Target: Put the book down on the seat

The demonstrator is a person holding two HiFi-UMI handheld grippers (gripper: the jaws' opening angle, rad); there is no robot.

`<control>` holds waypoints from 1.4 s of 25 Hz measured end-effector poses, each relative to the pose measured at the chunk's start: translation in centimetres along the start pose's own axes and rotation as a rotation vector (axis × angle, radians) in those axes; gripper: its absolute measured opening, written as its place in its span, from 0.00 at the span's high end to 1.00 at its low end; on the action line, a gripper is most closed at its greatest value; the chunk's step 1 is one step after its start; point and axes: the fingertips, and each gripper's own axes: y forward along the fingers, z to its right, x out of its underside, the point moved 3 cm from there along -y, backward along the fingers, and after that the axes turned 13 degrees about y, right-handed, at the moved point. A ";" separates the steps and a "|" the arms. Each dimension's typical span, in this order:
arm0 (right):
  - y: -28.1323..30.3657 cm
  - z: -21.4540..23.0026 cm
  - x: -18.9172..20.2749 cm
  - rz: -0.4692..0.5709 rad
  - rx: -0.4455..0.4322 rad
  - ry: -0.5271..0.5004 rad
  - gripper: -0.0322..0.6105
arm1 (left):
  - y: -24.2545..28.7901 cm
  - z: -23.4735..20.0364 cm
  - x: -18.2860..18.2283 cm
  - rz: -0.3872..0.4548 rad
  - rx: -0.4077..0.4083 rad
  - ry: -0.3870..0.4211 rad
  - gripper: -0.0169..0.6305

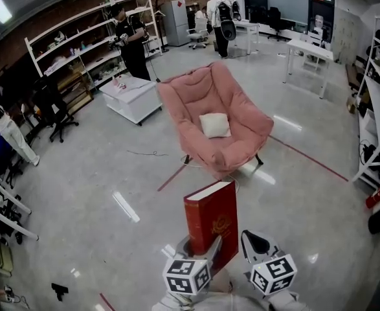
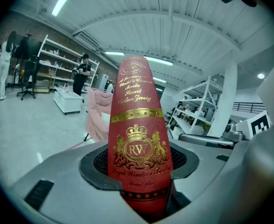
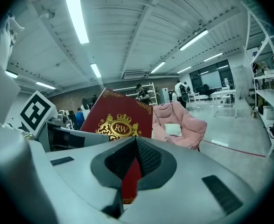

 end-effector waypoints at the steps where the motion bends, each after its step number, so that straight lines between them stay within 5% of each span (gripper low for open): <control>1: 0.1 0.2 0.0 -0.005 -0.005 0.001 0.94 | 0.2 0.0 -0.1 -0.001 0.001 0.001 0.58; 13: 4.0 4.5 -3.0 -0.009 0.019 0.000 0.94 | 7.0 -1.1 -2.6 -0.004 0.042 0.015 0.58; 35: 19.1 10.8 -11.0 -0.029 0.050 0.001 0.94 | 20.6 -11.6 -9.9 -0.035 0.071 0.026 0.58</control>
